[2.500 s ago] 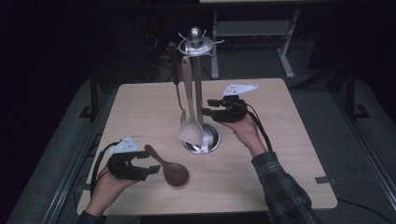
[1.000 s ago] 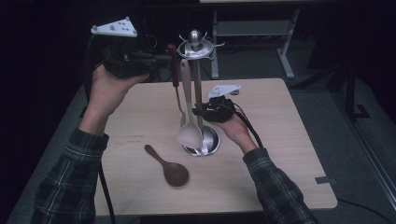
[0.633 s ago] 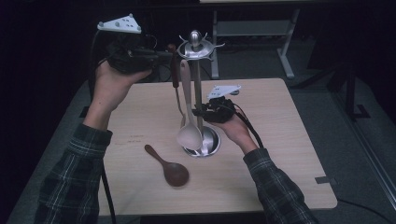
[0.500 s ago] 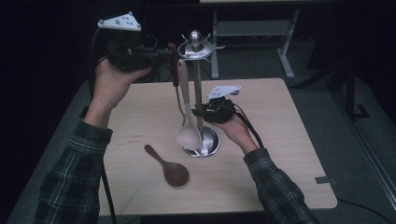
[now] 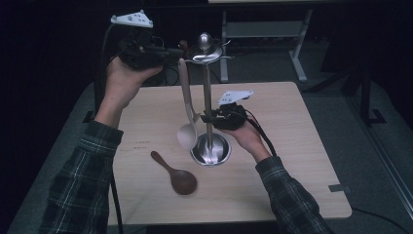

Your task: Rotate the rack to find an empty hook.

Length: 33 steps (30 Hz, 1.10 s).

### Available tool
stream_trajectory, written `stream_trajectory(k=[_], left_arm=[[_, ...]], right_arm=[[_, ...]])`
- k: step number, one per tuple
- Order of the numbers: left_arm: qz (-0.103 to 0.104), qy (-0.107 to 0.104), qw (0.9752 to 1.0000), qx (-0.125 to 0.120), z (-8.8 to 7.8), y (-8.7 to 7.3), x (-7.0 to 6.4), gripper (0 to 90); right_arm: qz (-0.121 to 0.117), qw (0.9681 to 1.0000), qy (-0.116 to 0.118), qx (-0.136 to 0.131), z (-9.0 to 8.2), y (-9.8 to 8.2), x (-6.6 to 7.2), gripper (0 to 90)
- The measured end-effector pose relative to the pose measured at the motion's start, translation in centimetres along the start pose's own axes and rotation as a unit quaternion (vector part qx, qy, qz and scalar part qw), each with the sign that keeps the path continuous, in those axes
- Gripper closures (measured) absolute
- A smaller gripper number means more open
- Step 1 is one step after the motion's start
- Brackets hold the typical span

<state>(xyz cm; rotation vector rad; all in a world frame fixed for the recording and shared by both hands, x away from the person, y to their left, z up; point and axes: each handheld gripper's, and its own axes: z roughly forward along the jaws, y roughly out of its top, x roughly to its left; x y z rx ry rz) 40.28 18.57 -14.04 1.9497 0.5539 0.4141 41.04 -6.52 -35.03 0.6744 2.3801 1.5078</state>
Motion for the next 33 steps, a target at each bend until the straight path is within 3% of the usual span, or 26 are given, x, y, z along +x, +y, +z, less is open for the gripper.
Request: stream_trajectory(k=[8,17,20,25,29,33], left_arm=[[-0.009,-0.004,0.9999,0.003,-2.8,-0.3,-0.8,89.9],[0.000,-0.042,0.9991,0.002,-5.0,-0.5,-3.2,89.9],[0.006,-0.059,0.9982,0.000,-4.7,-0.2,-4.0,89.9],[0.009,-0.067,0.9977,0.004,-3.2,0.3,-4.3,89.9],[0.010,-0.056,0.9983,0.011,-2.0,0.3,-4.2,89.9],[0.012,-0.056,0.9983,0.009,-1.8,0.3,-3.9,89.9]], right_arm=[[0.000,1.0000,-0.002,0.001,0.0,0.0,0.0,72.1],[0.003,1.0000,-0.002,-0.001,0.0,0.0,0.1,72.1],[0.002,1.0000,-0.003,-0.001,0.0,0.0,0.1,72.1],[0.003,1.0000,-0.004,-0.002,0.0,0.0,0.1,72.1],[0.000,1.0000,-0.003,-0.003,0.0,-0.1,0.1,72.1],[0.001,1.0000,-0.003,-0.003,0.0,-0.1,0.0,72.1]])
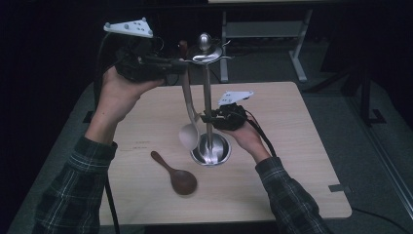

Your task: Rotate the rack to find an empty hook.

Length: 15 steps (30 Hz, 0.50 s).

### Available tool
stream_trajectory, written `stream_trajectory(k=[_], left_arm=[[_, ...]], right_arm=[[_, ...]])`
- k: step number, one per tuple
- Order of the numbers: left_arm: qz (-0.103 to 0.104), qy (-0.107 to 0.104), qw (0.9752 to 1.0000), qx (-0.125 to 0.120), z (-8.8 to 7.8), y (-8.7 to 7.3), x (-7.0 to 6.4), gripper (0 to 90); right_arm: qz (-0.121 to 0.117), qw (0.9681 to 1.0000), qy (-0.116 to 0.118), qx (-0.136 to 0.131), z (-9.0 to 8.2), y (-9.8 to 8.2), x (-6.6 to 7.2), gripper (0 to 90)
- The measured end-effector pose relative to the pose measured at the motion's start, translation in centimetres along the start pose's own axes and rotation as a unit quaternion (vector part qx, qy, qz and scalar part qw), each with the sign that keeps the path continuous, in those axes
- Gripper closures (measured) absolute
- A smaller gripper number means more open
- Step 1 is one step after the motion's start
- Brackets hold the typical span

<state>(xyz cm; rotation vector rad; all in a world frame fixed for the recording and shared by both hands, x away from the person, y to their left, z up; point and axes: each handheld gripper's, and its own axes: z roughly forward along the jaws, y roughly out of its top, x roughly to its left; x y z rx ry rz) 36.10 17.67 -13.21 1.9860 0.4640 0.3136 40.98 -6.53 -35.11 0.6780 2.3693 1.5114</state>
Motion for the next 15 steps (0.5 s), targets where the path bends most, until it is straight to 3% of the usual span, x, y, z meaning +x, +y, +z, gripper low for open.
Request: stream_trajectory(k=[3,15], left_arm=[[0.004,0.006,1.0000,0.001,-0.1,0.0,0.0,89.9],[-0.013,0.026,0.9996,-0.002,0.0,-0.1,1.6,89.9]], right_arm=[[0.000,1.0000,0.000,0.001,0.0,0.0,0.0,72.1],[0.000,1.0000,-0.001,0.000,0.0,0.0,0.0,72.1]])
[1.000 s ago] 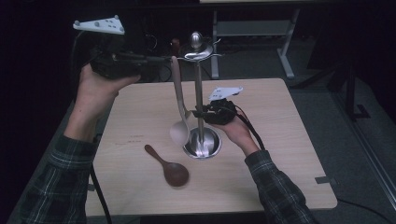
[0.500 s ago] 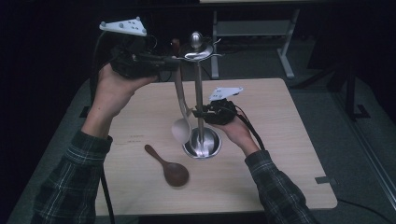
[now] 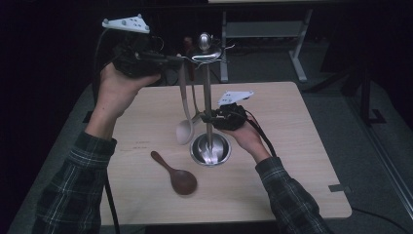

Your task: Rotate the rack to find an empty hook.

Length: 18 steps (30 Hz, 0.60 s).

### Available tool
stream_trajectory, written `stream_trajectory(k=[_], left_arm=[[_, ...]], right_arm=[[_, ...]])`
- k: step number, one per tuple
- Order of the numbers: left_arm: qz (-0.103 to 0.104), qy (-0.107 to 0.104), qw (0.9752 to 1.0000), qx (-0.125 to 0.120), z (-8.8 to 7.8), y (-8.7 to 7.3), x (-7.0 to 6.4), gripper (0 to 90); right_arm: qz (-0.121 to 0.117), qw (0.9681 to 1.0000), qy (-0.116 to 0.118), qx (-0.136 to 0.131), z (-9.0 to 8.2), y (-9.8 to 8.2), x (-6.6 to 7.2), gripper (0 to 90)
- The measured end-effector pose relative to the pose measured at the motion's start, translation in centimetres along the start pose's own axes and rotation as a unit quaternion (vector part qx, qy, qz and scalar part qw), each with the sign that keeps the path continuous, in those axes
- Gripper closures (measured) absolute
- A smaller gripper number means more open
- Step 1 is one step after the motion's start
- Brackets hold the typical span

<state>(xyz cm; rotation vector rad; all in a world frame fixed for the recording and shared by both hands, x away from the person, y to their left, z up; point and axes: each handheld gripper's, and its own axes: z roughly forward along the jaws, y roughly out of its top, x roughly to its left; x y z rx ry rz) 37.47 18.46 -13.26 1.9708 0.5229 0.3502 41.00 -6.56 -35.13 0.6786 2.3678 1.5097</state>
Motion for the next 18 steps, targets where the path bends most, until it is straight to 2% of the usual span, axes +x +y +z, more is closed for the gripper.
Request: stream_trajectory(k=[14,18], left_arm=[[-0.005,0.007,1.0000,-0.001,0.39,0.12,0.92,89.9],[-0.003,0.006,1.0000,-0.005,0.23,-0.06,0.68,89.9]], right_arm=[[0.000,1.0000,0.001,0.000,0.01,0.00,-0.02,72.1],[-0.001,1.0000,0.002,0.000,0.00,0.00,0.00,72.0]])
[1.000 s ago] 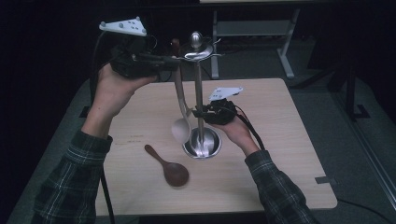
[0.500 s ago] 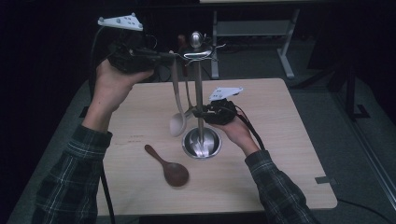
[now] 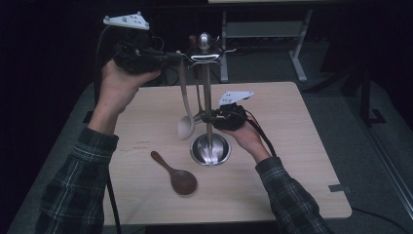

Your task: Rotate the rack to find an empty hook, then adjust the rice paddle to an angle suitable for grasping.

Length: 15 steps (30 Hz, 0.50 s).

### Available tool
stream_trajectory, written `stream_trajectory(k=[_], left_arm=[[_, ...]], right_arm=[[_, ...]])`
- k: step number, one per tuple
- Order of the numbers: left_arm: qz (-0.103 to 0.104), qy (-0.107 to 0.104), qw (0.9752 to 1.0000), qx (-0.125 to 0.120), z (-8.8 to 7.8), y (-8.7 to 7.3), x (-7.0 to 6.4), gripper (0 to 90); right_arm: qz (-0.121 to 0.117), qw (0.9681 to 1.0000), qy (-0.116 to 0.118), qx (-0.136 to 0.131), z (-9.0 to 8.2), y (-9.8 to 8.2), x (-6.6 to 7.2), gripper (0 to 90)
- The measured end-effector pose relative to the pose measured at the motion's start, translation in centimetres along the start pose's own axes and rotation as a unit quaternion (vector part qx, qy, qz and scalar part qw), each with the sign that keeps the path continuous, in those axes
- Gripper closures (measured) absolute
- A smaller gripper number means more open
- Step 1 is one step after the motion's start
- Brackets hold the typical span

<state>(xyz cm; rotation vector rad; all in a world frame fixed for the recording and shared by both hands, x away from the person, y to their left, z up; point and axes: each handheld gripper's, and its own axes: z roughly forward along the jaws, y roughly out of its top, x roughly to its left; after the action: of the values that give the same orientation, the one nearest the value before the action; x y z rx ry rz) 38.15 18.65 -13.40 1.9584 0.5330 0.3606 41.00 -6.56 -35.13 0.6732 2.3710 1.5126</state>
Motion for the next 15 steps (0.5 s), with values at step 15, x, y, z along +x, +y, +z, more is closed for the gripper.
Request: stream_trajectory(k=[15], left_arm=[[0.003,-0.021,0.9993,0.030,-0.1,-6.5,-2.5,89.9]], right_arm=[[0.039,0.9990,-0.021,0.003,-3.4,-2.2,-0.2,42.6]])
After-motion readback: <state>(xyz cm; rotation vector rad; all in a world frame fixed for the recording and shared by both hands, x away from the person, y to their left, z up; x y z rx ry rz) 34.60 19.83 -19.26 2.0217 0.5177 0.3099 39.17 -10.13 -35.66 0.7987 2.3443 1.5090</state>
